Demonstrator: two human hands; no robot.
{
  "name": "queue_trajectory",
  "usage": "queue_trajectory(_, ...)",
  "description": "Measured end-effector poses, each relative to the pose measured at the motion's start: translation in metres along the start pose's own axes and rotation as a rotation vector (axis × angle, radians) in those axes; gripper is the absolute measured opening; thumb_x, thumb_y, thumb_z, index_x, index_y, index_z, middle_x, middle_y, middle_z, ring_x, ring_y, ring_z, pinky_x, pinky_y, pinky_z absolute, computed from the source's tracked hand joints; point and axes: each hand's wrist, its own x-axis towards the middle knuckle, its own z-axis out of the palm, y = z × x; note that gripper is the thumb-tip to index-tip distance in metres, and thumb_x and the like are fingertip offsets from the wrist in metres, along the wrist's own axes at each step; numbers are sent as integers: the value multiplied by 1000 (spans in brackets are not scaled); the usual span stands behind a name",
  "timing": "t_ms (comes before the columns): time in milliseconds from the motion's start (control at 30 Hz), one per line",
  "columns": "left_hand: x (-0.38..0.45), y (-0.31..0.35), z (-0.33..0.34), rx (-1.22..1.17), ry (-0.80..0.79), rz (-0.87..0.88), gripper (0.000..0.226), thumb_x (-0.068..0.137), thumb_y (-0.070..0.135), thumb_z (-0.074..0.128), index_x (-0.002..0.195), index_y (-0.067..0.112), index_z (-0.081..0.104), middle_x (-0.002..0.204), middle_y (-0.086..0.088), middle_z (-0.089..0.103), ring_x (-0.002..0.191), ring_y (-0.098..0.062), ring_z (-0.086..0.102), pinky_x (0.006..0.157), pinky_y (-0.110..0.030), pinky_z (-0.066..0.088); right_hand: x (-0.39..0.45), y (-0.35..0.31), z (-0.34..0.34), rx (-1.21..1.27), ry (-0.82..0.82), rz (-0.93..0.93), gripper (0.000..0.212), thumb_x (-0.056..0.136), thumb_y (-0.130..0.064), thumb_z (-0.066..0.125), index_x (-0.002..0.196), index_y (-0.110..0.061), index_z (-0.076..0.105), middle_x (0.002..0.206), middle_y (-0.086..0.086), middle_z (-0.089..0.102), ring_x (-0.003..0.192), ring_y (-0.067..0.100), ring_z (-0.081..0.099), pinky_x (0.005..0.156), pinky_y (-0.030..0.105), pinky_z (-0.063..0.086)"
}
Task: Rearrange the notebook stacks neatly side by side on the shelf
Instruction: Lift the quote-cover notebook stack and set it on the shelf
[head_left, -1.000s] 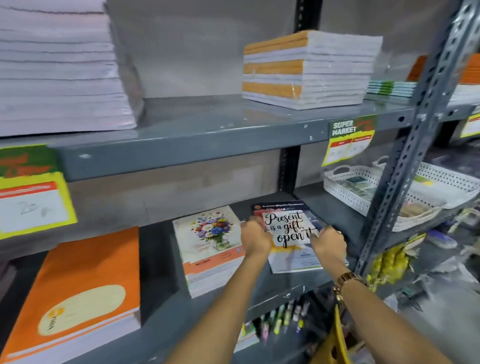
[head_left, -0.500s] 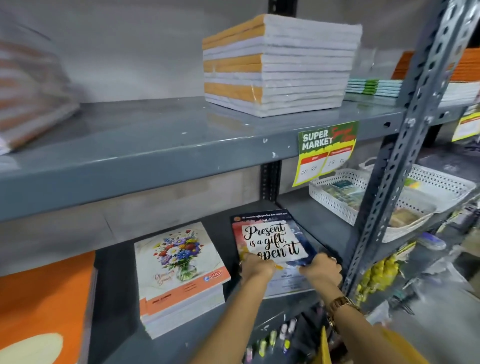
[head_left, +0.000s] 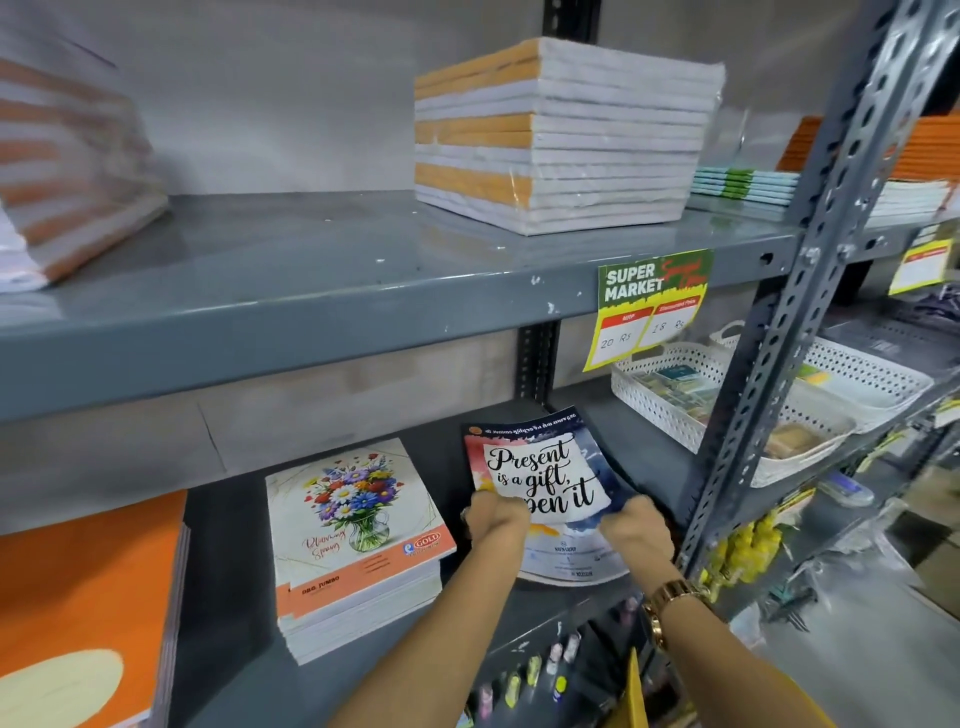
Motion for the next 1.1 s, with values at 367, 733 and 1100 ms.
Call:
queue_trajectory(367, -31, 13, -46, 52, 43, 167, 27, 87, -3, 55, 114, -7, 57, 123, -23, 61, 114, -34, 58, 92, -37, 52, -55, -33, -25, -21, 213, -107, 45, 84, -19, 62, 118, 6, 45, 119, 23, 59, 107, 39, 60, 82, 40, 49)
queue_trajectory(733, -60, -16, -182, -60, 195, 215, 26, 88, -3, 55, 115, -6, 56, 123, -22, 61, 113, -34, 59, 91, -36, 50, -166, -93, 10, 46, 200, -225, 42, 82, -17, 62, 116, 3, 47, 120, 22, 60, 110, 37, 58, 85, 38, 48)
queue_trajectory(1100, -77, -95, -368, -154, 459, 142, 28, 86, 5, 58, 111, -6, 58, 120, -23, 62, 110, -36, 60, 89, -39, 51, -317, -154, 101, 107, -43, -418, 18, 83, -16, 58, 93, -2, 54, 103, 18, 67, 88, 32, 62, 68, 28, 41)
